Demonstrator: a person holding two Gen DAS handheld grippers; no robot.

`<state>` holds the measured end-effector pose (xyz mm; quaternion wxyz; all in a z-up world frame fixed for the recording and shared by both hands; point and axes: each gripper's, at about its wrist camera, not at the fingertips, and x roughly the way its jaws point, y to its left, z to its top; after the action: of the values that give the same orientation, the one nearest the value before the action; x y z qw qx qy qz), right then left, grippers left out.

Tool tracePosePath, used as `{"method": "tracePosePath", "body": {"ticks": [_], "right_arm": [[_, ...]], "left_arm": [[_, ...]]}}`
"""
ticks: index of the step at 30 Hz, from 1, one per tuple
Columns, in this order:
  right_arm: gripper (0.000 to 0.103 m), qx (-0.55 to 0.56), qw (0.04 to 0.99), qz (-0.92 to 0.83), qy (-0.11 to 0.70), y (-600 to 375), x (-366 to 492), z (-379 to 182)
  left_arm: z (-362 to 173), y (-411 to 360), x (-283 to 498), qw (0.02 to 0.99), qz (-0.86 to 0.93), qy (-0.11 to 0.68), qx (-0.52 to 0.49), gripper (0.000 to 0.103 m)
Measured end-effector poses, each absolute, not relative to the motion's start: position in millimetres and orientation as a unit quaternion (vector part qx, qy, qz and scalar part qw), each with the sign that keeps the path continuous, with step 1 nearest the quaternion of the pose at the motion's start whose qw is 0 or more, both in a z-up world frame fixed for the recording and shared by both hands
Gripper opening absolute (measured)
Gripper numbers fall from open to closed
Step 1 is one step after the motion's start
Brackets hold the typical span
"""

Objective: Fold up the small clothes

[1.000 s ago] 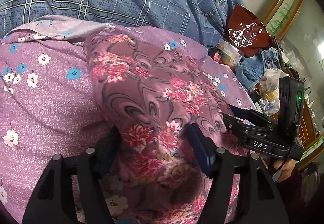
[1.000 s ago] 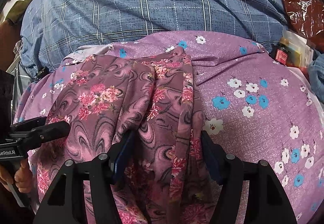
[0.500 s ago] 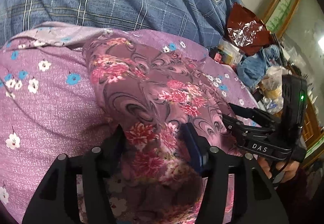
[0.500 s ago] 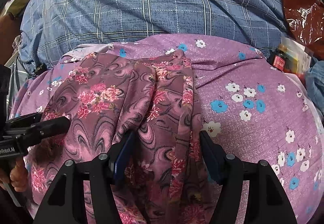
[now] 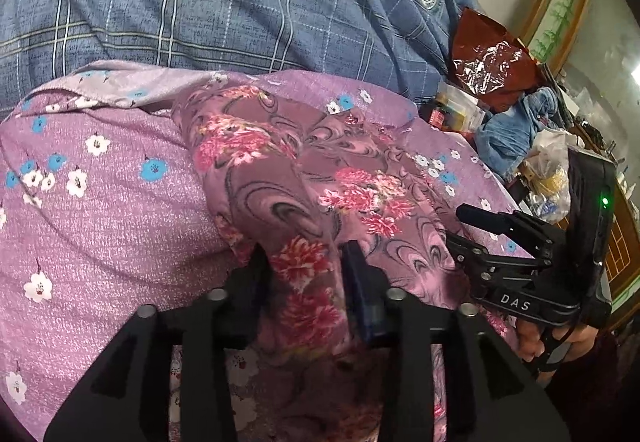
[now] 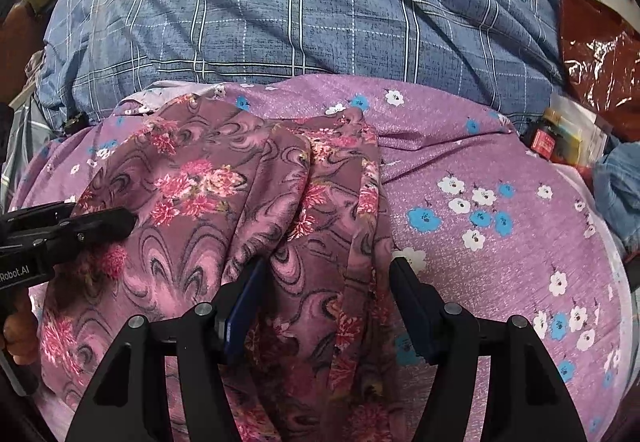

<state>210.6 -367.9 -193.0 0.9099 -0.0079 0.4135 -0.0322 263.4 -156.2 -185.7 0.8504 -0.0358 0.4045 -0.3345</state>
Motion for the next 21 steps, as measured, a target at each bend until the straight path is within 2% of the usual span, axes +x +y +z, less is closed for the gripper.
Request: {"method": "tracePosePath", "body": {"ticks": [3,6,10,13,15,20,21], "right_arm": [[0.066,-0.017,0.911,-0.033,0.412,-366.5,210.2,-192.3],[0.066,-0.007,0.91,-0.025,0.414,-372.7,210.0,-192.1],[0.068,0.08,0.902,0.002,0.425,-399.7,211.1,-195.3],[0.068,0.178,0.877,0.041,0.443,-425.0,217.0,-208.9],[0.069,0.232,0.86,0.054,0.451,-438.6,221.1,-219.6],[0.073,0.269,0.853,0.085,0.44,-442.9,224.9,-223.1],[0.073,0.267,0.852,0.092,0.441,-439.6,226.2,-223.5]], "left_arm": [[-186.1,-157.6,263.2,0.85,-0.336,0.403,-0.034,0.04],[-186.2,-154.5,265.1,0.85,-0.337,0.403,-0.041,0.031],[-186.7,-153.5,266.8,0.848,-0.339,0.404,-0.049,0.03],[-188.3,-154.6,269.2,0.842,-0.341,0.415,-0.051,0.036],[-190.3,-153.9,271.7,0.836,-0.345,0.423,-0.06,0.05],[-191.4,-154.7,272.7,0.831,-0.352,0.427,-0.059,0.051],[-191.3,-154.6,272.8,0.831,-0.351,0.427,-0.059,0.049]]}}
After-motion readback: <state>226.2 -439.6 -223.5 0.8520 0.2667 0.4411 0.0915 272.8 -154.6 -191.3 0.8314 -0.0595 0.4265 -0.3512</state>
